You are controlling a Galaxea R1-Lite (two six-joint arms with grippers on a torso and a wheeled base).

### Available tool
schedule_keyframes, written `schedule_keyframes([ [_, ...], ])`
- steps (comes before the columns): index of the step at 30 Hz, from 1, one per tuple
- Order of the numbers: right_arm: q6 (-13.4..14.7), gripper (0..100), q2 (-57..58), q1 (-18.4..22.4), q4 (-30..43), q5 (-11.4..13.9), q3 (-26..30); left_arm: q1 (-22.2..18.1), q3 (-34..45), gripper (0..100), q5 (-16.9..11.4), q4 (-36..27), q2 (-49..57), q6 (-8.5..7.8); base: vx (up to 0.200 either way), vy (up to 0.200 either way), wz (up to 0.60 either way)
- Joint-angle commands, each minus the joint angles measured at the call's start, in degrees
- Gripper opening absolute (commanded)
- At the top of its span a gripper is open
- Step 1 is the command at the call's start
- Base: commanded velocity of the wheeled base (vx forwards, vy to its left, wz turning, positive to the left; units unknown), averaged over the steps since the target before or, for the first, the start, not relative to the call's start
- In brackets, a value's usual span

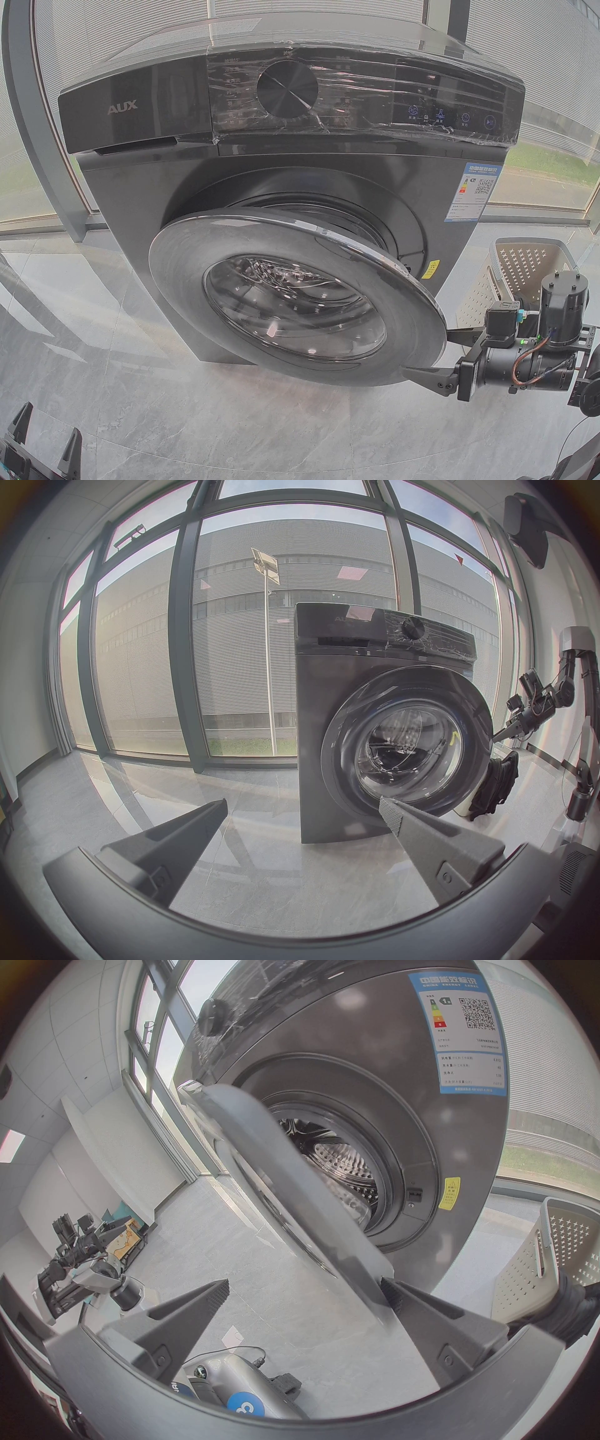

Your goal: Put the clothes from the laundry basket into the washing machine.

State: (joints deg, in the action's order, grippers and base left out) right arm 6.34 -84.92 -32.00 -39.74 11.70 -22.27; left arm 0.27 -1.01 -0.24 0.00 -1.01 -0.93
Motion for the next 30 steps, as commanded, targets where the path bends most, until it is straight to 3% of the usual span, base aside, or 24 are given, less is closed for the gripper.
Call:
schedule_keyframes([
  [1,0.0,100,2.5,-1.2,0.0,0.2,2.3,0.0,0.9,100,0.0,0.0,1.0,-0.04,0.0,0.0,0.0],
  [12,-0.2,100,0.8,1.9,-0.1,-0.2,-0.9,0.1,0.9,100,0.0,0.0,1.0,-0.04,0.0,0.0,0.0],
  [15,-0.4,100,-1.6,1.7,-0.1,-0.1,-1.7,0.1,0.9,100,0.0,0.0,1.0,-0.04,-0.2,0.0,0.0],
  [18,-0.4,100,-2.5,0.9,-0.1,-0.1,-1.7,0.1,0.9,100,0.0,0.0,1.0,-0.04,-0.2,0.0,0.0],
  [30,0.0,100,1.8,-3.9,-0.1,0.6,3.6,0.1,0.9,100,0.0,0.0,1.0,-0.13,0.0,0.0,0.0],
])
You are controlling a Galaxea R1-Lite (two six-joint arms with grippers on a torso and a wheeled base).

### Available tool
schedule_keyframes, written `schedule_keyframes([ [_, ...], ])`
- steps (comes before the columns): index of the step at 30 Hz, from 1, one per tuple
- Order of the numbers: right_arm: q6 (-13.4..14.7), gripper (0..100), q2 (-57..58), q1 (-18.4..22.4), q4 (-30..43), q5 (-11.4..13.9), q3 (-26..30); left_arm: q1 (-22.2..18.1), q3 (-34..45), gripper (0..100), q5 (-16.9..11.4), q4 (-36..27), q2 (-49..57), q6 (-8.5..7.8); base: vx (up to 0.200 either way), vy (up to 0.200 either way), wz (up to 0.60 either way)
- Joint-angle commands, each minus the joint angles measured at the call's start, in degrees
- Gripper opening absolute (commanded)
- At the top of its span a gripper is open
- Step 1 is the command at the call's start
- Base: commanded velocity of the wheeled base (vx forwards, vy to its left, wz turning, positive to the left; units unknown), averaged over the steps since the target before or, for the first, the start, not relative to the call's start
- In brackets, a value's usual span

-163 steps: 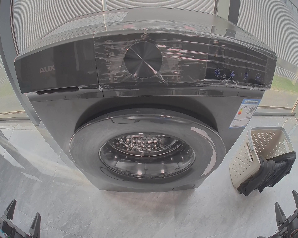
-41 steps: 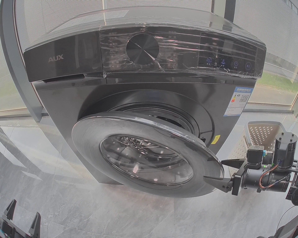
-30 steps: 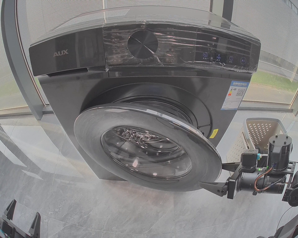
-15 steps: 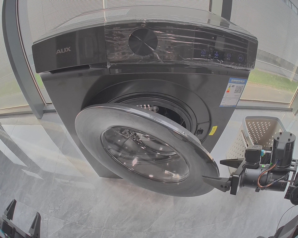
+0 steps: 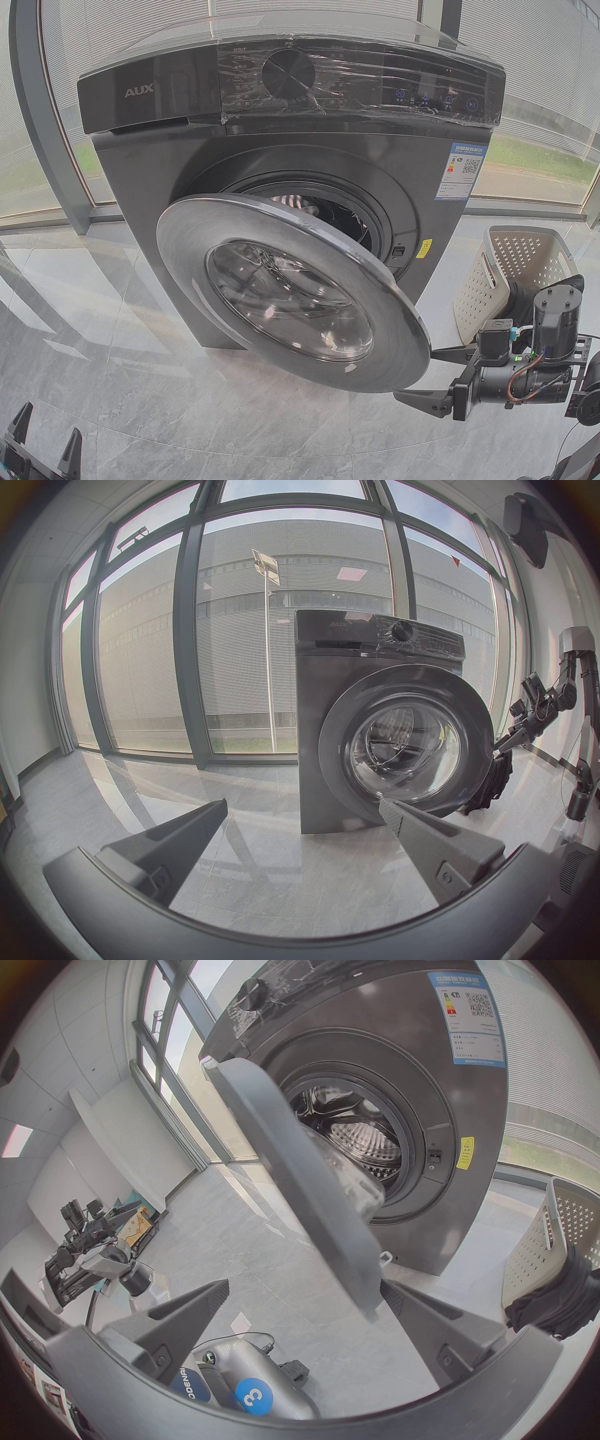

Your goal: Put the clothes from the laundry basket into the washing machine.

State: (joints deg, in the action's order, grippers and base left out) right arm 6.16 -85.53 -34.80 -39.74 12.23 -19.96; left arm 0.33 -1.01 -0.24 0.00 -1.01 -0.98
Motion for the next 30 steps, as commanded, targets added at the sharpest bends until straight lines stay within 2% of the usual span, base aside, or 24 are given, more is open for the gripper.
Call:
schedule_keyframes([
  [1,0.2,100,2.4,-0.6,-0.1,0.2,1.1,0.0,0.9,100,0.0,0.0,1.0,-0.08,0.0,0.0,0.0],
  [7,0.0,100,0.0,0.8,-0.2,0.1,-1.3,0.0,0.9,100,0.0,0.0,1.0,-0.08,0.0,0.0,0.0],
  [18,1.1,100,-2.8,-3.7,-2.4,0.3,-0.5,0.0,0.9,100,0.0,0.0,1.0,-0.08,0.0,0.0,0.0],
  [22,2.6,100,-1.8,-5.2,-3.1,0.9,0.6,0.0,0.9,100,0.0,0.0,1.0,-0.08,0.0,0.0,0.0],
  [23,4.2,100,-0.5,-6.8,-3.1,1.0,1.8,0.0,0.9,100,-0.1,0.0,1.0,-0.08,0.0,0.0,0.0],
  [26,6.6,100,1.9,-8.8,-3.1,0.9,2.7,-0.1,0.9,100,0.0,0.0,1.0,-0.08,0.0,0.0,0.0],
  [30,7.6,100,6.6,-8.0,-2.8,0.7,3.2,-0.1,0.9,100,0.0,0.0,1.0,-0.08,0.0,0.0,0.0],
])
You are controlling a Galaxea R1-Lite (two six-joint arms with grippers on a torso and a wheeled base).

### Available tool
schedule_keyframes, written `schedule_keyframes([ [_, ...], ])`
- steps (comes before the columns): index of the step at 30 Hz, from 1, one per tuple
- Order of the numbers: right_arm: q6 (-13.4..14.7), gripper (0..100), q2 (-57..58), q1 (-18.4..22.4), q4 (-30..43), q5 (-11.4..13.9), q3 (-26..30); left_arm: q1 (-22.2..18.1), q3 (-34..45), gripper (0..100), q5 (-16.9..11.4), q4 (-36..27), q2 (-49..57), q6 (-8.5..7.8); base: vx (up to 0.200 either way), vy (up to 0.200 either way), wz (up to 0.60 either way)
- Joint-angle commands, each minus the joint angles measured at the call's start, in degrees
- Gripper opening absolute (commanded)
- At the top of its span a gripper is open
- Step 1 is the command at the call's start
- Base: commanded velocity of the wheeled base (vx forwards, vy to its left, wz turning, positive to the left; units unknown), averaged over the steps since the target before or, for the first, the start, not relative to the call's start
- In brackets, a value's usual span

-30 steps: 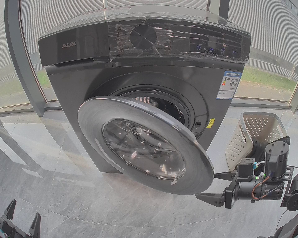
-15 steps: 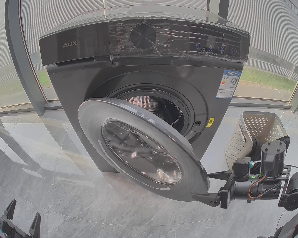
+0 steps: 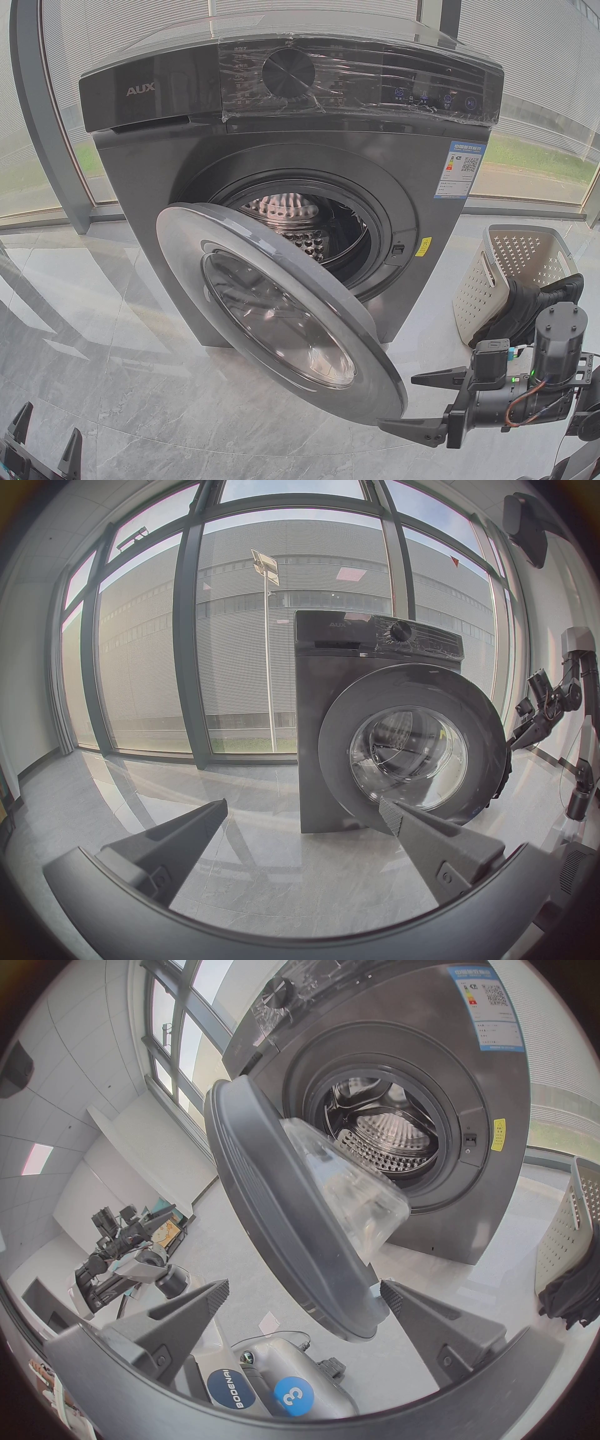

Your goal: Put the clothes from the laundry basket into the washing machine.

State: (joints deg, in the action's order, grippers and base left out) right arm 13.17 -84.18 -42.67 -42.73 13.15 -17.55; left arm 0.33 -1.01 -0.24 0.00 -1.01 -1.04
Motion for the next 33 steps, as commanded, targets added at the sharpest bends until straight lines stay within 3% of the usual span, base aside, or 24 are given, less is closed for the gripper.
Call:
schedule_keyframes([
  [1,0.6,100,6.5,0.2,0.0,-0.2,0.8,0.0,0.9,100,0.0,0.0,1.0,-0.02,0.0,0.0,0.0],
  [4,0.7,100,8.7,1.9,0.5,-0.5,0.1,0.0,0.9,100,0.0,0.0,1.0,-0.02,0.0,0.0,0.0],
  [5,1.0,100,10.9,5.4,0.5,-0.3,-1.0,-0.1,0.9,100,0.0,0.0,1.0,-0.02,0.0,0.0,0.0],
  [9,1.0,100,11.4,10.8,1.2,-0.6,-3.5,-0.1,0.9,100,-0.1,0.0,1.0,-0.11,0.0,0.0,0.0],
  [10,0.6,100,10.2,14.2,1.2,-1.1,-4.2,-0.1,0.9,100,-0.1,0.0,1.0,-0.02,0.0,0.0,0.0],
  [12,0.1,100,6.5,16.3,1.2,-2.4,-4.4,-0.1,0.9,100,-0.1,0.0,1.0,-0.02,0.0,0.0,0.0],
  [15,0.2,100,1.6,16.1,0.4,-4.4,-4.3,-0.1,0.9,100,-0.1,0.0,1.0,-0.02,0.0,0.0,0.0],
  [19,0.4,100,-3.2,15.1,0.3,-4.8,-4.3,0.0,0.9,100,-0.1,0.0,1.0,-0.02,0.0,0.0,0.0],
  [26,0.5,100,-9.0,8.0,-3.3,-7.5,-3.6,-0.1,0.9,100,-0.1,0.0,1.0,-0.02,0.0,0.0,0.0],
  [33,0.5,100,-8.7,0.7,-5.4,-7.6,-0.7,-0.1,0.9,100,-0.1,0.0,1.0,-0.02,0.0,0.0,0.0],
])
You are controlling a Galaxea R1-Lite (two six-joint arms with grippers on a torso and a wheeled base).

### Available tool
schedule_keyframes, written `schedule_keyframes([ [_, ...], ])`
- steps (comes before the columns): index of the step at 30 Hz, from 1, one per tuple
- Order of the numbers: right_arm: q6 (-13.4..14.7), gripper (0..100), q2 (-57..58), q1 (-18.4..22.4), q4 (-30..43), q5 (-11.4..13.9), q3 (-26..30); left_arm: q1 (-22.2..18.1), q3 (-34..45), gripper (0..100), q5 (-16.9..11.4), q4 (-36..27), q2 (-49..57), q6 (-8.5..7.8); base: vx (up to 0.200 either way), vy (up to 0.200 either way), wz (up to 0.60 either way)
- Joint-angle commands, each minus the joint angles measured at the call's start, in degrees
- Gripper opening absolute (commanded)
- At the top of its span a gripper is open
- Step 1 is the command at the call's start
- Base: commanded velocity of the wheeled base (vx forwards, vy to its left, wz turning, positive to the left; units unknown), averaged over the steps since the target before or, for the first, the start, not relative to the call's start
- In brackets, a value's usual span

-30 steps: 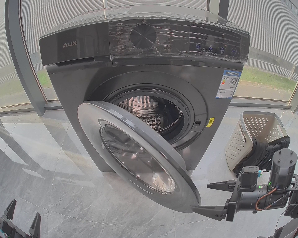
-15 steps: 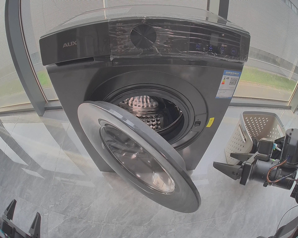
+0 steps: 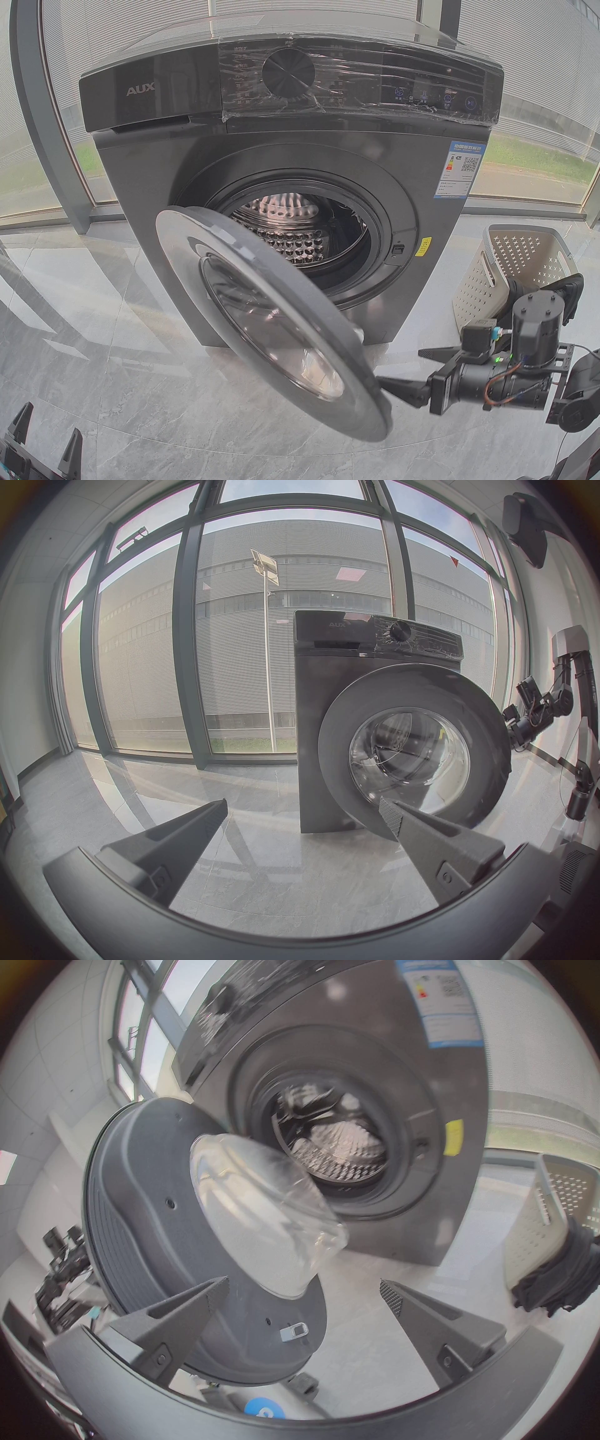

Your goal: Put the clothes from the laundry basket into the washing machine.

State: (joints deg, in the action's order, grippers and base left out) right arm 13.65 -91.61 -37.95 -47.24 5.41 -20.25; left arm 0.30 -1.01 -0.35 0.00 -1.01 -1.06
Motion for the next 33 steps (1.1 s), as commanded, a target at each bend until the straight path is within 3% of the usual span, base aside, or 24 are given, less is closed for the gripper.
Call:
schedule_keyframes([
  [1,0.1,100,-1.2,-4.5,-1.2,0.1,2.2,0.0,0.9,100,0.0,0.0,1.0,0.01,0.0,0.0,0.0],
  [4,0.1,100,-0.8,-4.5,-2.7,-0.1,2.8,0.0,0.9,100,0.1,0.0,1.0,0.01,0.0,0.0,0.0],
  [10,0.1,100,-4.7,2.0,-3.1,-3.6,-1.8,0.0,0.8,100,0.0,0.0,1.0,0.01,0.0,0.0,0.0],
  [17,0.3,100,-10.3,2.2,-3.2,-4.4,-5.9,0.0,0.9,100,0.0,0.0,1.0,0.01,0.0,0.0,0.0],
  [24,2.2,100,-18.6,1.6,-6.3,-7.3,-13.5,0.0,0.9,100,0.0,0.0,1.0,0.01,0.0,0.0,0.0],
  [30,1.9,100,-24.2,1.6,-6.5,-8.8,-17.2,0.0,0.9,100,0.0,0.0,1.0,0.01,-0.2,0.0,0.0],
  [33,1.8,100,-26.7,1.5,-6.6,-8.8,-18.9,0.0,0.9,100,0.1,0.0,1.0,0.01,0.0,0.0,0.0],
])
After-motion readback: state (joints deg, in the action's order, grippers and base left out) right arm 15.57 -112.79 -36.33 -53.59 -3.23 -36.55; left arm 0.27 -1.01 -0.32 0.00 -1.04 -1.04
